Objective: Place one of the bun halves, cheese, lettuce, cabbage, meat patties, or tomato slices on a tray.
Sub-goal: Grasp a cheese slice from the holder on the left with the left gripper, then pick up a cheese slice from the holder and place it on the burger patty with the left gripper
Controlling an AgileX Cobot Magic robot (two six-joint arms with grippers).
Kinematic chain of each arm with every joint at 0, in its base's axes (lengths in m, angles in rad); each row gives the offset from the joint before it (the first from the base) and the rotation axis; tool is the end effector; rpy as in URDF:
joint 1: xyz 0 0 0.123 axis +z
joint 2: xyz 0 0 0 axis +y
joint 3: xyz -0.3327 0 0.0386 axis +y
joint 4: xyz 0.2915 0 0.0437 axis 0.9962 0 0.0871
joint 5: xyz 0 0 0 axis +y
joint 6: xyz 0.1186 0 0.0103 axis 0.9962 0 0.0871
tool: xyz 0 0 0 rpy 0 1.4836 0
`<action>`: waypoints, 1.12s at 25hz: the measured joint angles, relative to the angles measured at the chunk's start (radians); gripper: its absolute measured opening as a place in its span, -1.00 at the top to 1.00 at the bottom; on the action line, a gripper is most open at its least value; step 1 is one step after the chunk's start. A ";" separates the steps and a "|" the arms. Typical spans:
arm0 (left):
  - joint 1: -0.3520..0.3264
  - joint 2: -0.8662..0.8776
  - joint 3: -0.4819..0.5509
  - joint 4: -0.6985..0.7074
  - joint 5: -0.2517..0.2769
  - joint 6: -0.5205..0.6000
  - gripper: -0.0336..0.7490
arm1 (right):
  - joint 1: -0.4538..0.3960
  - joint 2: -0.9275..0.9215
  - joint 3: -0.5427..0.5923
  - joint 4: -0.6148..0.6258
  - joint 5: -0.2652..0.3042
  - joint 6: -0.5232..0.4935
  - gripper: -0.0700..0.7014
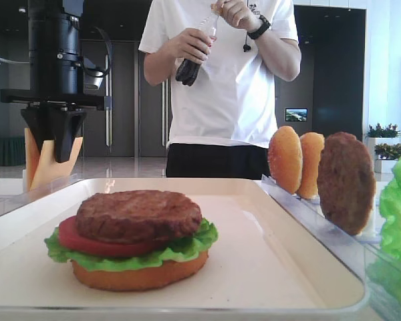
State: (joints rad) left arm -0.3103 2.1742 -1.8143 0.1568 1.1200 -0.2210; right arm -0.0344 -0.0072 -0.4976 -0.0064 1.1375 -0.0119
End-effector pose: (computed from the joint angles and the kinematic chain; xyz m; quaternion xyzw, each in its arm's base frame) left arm 0.5100 -0.1459 0.1974 0.0720 0.9908 0.0474 0.1048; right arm 0.0027 -0.0008 0.2766 0.0101 0.8714 -0.0145 0.4903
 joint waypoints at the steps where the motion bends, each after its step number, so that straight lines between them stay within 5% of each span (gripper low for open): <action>1: 0.000 0.000 0.000 0.006 0.003 0.000 0.54 | 0.000 0.000 0.000 0.000 0.000 0.000 0.06; 5: 0.000 0.000 -0.001 0.023 0.017 0.000 0.82 | 0.000 0.000 0.000 0.000 0.000 0.000 0.06; 13: 0.000 0.000 -0.015 0.024 0.042 0.000 0.83 | 0.000 0.000 0.000 0.000 0.000 0.000 0.06; 20: 0.000 -0.020 -0.174 -0.010 0.099 0.019 0.83 | 0.000 0.000 0.000 0.001 0.000 0.000 0.06; 28: 0.000 -0.117 -0.208 -0.046 0.116 0.022 0.83 | 0.000 0.000 0.000 0.001 0.000 0.000 0.06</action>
State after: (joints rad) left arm -0.3103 2.0571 -2.0228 0.1107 1.2364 -0.1994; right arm -0.0344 -0.0072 -0.4976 -0.0056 1.1375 -0.0119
